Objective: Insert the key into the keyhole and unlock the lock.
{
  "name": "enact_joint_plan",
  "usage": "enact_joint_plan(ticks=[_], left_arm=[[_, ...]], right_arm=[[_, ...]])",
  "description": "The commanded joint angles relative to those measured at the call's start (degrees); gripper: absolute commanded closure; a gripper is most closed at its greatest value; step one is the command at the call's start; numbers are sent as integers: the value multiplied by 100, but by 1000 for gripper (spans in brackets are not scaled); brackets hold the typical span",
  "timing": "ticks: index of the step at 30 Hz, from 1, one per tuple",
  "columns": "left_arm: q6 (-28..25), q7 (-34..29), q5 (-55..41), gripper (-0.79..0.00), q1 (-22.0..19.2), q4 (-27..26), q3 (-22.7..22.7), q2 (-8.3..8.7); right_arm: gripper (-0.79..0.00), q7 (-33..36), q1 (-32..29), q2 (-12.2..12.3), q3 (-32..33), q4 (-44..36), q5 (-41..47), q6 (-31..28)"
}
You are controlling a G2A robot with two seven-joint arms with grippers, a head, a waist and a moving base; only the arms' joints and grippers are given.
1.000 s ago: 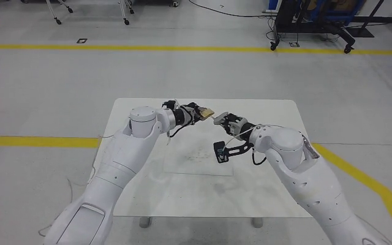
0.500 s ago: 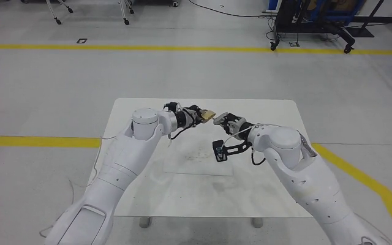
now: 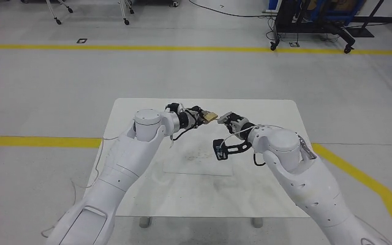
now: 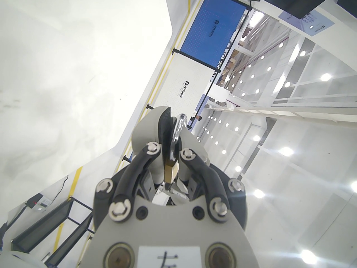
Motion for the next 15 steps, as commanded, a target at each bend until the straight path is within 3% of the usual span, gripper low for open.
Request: enact_joint_plan(ticks=[1, 9, 15], left_arm=[[39, 111, -94, 0, 24, -16, -14, -17], [139, 436, -370, 0, 83, -61, -49, -78], [200, 462, -428, 0, 92, -58, -59, -95]], right_arm=[[0, 217, -14, -6, -83, -100, -169, -70], [0, 1246, -109, -108, -282, -359, -213, -258], [0, 1580, -78, -185, -350, -345, 16, -367]])
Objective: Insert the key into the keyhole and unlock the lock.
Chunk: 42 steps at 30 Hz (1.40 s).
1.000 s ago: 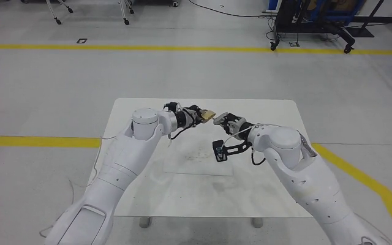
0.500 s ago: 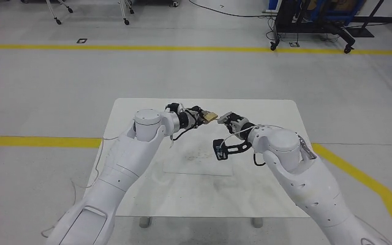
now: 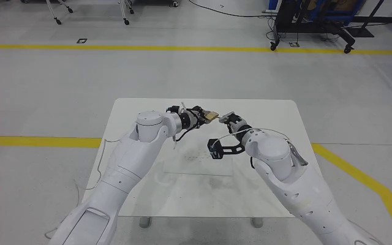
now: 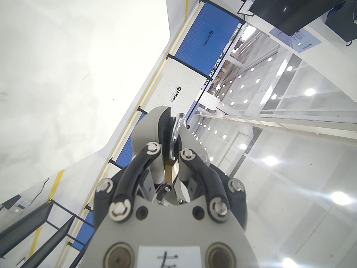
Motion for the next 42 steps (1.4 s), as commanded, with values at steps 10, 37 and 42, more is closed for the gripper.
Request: enact_joint_plan(ticks=[10, 37, 42], left_arm=[[97, -148, -45, 0, -12, 47, -3, -14], [-965, -246, 890, 0, 101, 59, -235, 118], [-1573, -308, 979, 0, 204, -29, -352, 140]], right_arm=[[0, 122, 127, -74, -77, 101, 175, -140], [-785, 17, 305, -168, -89, 428, 623, -233], [-785, -761, -25, -197, 788, 786, 2695, 429]])
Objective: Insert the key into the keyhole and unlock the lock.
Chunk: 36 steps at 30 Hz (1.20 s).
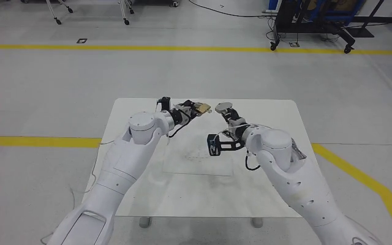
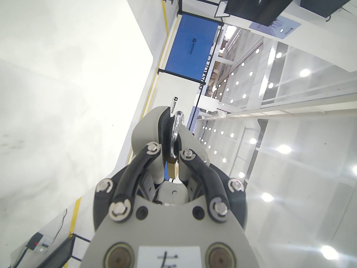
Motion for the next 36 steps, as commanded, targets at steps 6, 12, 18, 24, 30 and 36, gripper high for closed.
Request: enact_joint_plan(ticks=[6, 12, 18, 24, 30, 36], left_arm=[[-437, -60, 33, 0, 73, -100, -40, -8], [-429, -180, 115, 0, 67, -161, 50, -30], [-356, -234, 238, 0, 59, -217, 106, -39], [-299, -252, 317, 0, 122, -350, 67, -25], [-264, -274, 382, 0, 196, -469, 11, -6], [-261, -299, 460, 0, 253, -564, -23, 9]], right_arm=[[-366, -471, -344, -32, 696, 394, 2615, 230], [-329, -413, -364, -83, 453, 410, 2832, 564], [-302, -251, -279, -85, 278, 266, 2278, 918], [-249, -98, -253, -73, 216, 186, 1936, 1000], [-43, 14, -195, -89, 135, 259, 1926, 1033], [0, 153, -192, -107, 108, 276, 2001, 1142]])
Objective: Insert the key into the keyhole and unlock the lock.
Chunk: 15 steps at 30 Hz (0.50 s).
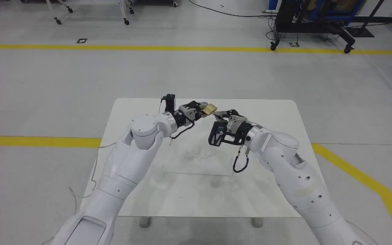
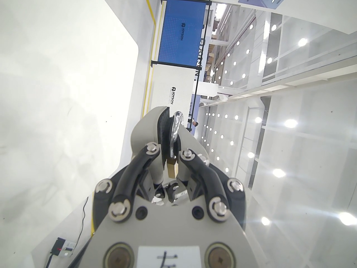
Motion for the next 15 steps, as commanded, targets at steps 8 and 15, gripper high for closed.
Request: enact_joint_plan(ticks=[8, 15], left_arm=[[-598, -223, 607, 0, 29, -121, 70, 41], [-1607, -124, 1590, 0, 245, -515, 57, 130]], right_arm=[[0, -261, -167, -63, 438, 456, 2319, -206], [0, -320, -262, -49, 698, 594, 3465, -616]])
